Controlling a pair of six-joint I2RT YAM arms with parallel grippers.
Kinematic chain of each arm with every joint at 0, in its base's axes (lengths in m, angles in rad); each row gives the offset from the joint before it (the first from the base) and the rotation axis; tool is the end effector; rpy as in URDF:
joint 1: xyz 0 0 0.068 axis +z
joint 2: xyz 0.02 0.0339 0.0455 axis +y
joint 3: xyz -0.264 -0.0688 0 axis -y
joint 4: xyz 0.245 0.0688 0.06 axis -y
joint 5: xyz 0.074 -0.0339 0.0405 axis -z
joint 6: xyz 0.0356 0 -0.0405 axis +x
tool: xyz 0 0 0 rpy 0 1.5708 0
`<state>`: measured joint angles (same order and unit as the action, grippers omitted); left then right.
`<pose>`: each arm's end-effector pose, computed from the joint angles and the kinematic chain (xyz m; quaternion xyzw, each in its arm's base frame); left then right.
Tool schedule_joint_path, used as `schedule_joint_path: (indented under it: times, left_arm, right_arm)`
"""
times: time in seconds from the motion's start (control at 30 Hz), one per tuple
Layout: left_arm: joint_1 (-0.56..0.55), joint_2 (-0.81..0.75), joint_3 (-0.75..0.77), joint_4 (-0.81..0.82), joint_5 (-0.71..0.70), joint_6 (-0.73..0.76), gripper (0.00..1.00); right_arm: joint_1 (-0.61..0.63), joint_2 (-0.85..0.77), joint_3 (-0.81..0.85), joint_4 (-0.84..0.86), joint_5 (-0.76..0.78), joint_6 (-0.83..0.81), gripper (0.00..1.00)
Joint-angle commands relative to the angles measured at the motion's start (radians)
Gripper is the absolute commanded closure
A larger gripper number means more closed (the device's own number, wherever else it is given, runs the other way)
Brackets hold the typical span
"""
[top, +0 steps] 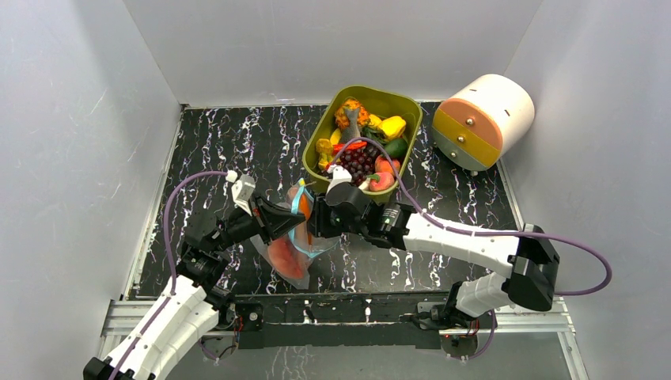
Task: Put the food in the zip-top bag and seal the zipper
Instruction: Place the fake food in the zipper food storage bag.
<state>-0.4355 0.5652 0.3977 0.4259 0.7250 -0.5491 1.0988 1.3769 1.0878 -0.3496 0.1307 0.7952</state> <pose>0.1224 -0.0830 0.2989 0.2481 0.5855 -0.5408 0.5506 0.1445 0.2729 0.2951 -0.1058 0.8856 0.3299 0.3093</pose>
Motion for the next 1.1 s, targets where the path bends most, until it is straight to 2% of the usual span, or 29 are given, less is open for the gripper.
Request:
schedule_joint_path:
  times: [0.0, 0.13, 0.2, 0.3, 0.5, 0.67, 0.87, 0.97, 1.07]
  left_arm:
    - [0.003, -0.006, 0.010, 0.099, 0.024, -0.003, 1.00]
    - [0.003, -0.008, 0.009, 0.081, 0.019, 0.011, 1.00]
    - [0.003, -0.012, 0.011, 0.050, 0.006, 0.027, 1.00]
    - [0.003, -0.024, 0.019, 0.005, -0.007, 0.049, 1.00]
    - [0.004, -0.039, 0.030, -0.086, -0.026, 0.105, 1.00]
    - [0.003, -0.037, 0.031, -0.074, -0.012, 0.088, 1.00]
    - [0.003, -0.035, 0.020, -0.029, 0.005, 0.063, 1.00]
    - [0.003, -0.033, 0.023, -0.022, 0.020, 0.054, 1.00]
    - [0.003, -0.036, 0.017, -0.014, 0.019, 0.045, 1.00]
  right_arm:
    - [0.007, 0.030, -0.013, 0.087, -0.034, -0.001, 0.76]
    - [0.007, 0.050, 0.003, 0.084, -0.102, -0.045, 0.72]
    - [0.007, 0.049, 0.052, 0.028, -0.114, -0.098, 0.69]
    - [0.007, 0.020, 0.130, -0.080, -0.087, -0.185, 0.63]
    - [0.000, -0.084, 0.192, -0.168, -0.056, -0.267, 0.55]
    - [-0.006, -0.116, 0.264, -0.205, -0.059, -0.318, 0.50]
    - [-0.052, -0.074, 0.322, -0.227, -0.048, -0.394, 0.40]
    - [-0.093, -0.053, 0.332, -0.215, -0.078, -0.436, 0.40]
    - [-0.131, -0.039, 0.336, -0.195, -0.112, -0.471, 0.54]
